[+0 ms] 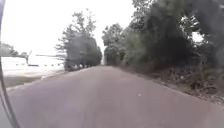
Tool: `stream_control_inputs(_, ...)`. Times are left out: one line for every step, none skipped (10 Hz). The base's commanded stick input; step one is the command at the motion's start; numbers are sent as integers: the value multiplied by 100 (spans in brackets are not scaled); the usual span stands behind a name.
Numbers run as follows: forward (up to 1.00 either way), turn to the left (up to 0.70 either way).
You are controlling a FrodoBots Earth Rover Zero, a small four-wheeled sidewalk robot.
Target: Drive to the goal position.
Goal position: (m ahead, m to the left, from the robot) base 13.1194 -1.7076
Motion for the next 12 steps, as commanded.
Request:
stream_control_inputs(70,0)
stream_control_inputs(70,0)
stream_control_inputs(70,0)
stream_control_inputs(70,0)
stream_control_inputs(70,0)
stream_control_inputs(70,0)
stream_control_inputs(70,0)
stream_control_inputs(70,0)
stream_control_inputs(70,0)
stream_control_inputs(70,0)
stream_control_inputs(70,0)
stream_control_inputs(70,0)
